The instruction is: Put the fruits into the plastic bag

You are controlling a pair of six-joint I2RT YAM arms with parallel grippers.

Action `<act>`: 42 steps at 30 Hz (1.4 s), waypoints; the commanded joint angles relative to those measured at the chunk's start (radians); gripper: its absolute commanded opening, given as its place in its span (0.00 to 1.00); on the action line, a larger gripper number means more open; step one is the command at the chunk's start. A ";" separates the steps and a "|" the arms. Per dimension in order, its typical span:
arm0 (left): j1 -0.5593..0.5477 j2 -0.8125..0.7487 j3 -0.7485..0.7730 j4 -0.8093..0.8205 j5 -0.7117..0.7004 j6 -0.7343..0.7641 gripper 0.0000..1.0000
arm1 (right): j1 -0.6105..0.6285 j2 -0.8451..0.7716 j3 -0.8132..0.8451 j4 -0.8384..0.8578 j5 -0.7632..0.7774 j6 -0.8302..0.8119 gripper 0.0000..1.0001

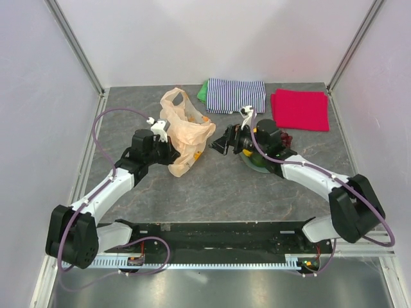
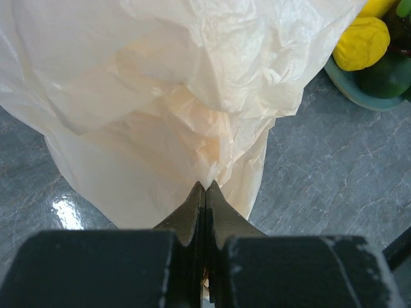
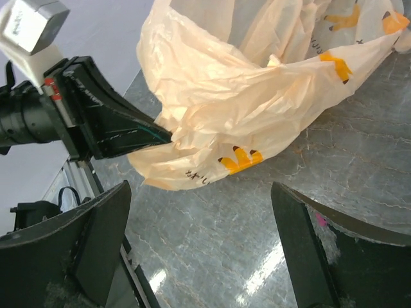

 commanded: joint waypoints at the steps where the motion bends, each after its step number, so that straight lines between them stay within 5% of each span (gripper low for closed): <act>1: -0.007 -0.026 -0.012 -0.002 0.009 -0.028 0.02 | 0.004 0.074 0.056 0.124 -0.013 0.015 0.98; 16: -0.036 -0.075 -0.007 -0.057 -0.023 -0.019 0.02 | 0.008 0.323 0.259 0.055 0.143 -0.197 0.93; 19: -0.044 -0.087 -0.013 -0.063 -0.022 -0.020 0.01 | 0.008 0.377 0.305 0.067 0.137 -0.212 0.81; 22: -0.050 -0.101 -0.015 -0.075 -0.045 -0.016 0.02 | 0.005 0.404 0.355 0.046 0.166 -0.220 0.47; 23: -0.050 -0.107 -0.015 -0.088 -0.054 -0.014 0.02 | 0.004 0.408 0.374 0.021 0.178 -0.229 0.23; 26: -0.053 -0.117 -0.013 -0.097 -0.075 -0.006 0.02 | -0.036 0.402 0.441 -0.042 0.198 -0.246 0.00; 34: -0.056 -0.143 0.015 -0.161 -0.262 0.003 0.02 | -0.274 0.336 0.526 -0.108 0.238 -0.232 0.00; 42: -0.056 -0.157 0.088 -0.221 -0.488 0.007 0.02 | -0.303 0.263 0.515 -0.155 0.220 -0.262 0.00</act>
